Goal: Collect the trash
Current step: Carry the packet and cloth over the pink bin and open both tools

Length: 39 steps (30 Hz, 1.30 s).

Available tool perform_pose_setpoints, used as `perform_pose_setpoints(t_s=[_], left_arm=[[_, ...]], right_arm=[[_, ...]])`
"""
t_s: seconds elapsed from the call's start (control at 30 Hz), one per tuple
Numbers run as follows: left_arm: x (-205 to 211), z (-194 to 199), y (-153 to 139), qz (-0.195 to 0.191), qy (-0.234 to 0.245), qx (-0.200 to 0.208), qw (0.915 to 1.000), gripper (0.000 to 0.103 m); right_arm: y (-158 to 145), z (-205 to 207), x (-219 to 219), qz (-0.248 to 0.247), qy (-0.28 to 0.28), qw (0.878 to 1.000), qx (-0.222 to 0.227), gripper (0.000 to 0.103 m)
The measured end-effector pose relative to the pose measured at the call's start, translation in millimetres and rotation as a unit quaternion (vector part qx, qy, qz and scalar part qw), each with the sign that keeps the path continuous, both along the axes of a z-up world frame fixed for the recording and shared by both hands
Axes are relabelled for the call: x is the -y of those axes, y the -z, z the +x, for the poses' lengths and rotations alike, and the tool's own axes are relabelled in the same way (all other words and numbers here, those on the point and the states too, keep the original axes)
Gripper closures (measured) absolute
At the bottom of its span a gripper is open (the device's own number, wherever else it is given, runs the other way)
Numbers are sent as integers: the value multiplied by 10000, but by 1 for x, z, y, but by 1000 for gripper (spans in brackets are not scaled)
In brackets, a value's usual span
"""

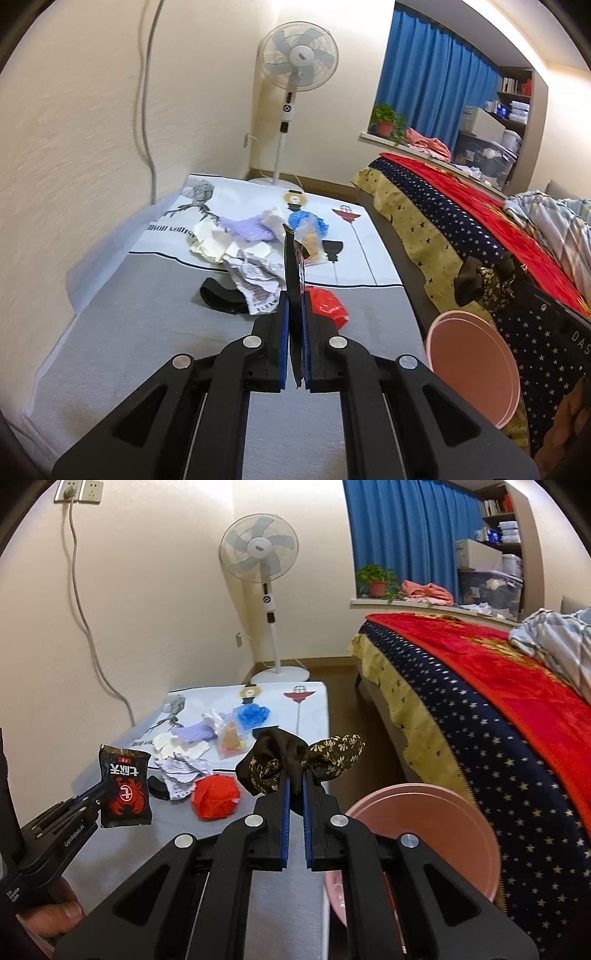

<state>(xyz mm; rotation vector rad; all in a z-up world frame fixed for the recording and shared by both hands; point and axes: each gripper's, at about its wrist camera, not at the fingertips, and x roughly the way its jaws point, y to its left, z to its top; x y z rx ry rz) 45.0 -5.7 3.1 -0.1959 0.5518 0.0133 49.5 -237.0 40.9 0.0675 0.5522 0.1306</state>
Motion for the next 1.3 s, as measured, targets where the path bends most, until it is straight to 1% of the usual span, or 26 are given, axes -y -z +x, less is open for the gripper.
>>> perform_pose_setpoints(t_s=[0.1,0.23,0.5,0.73,0.87,0.97,1.13,1.3], left_arm=[[7,-1,-1,-25,69,25,10000,97],[20,-1,-3,45,234,92,9997,97],[44,7,-1,11,490,90,9988,97],[78,12,1,186,812,140,9964,97],[89,18,4,174,910,124,9956,97],[98,22,6,156,983,106,9950,97],[115,27,8,181,1154,106,9931,97],[132,31,10,176,1353,91,9906,97]], right_arm=[[-3,-5,5,-61,99,9999,33,97],[-6,-10,14,-92,222,9997,75,97],[-5,-12,31,-205,567,9981,123,97],[0,-9,57,-309,1074,9936,142,97],[2,-9,68,-360,1309,9906,151,97],[3,-8,76,-500,1492,9874,176,97],[5,-6,90,-488,1687,9843,152,97],[7,-6,95,-509,1794,9823,153,97]])
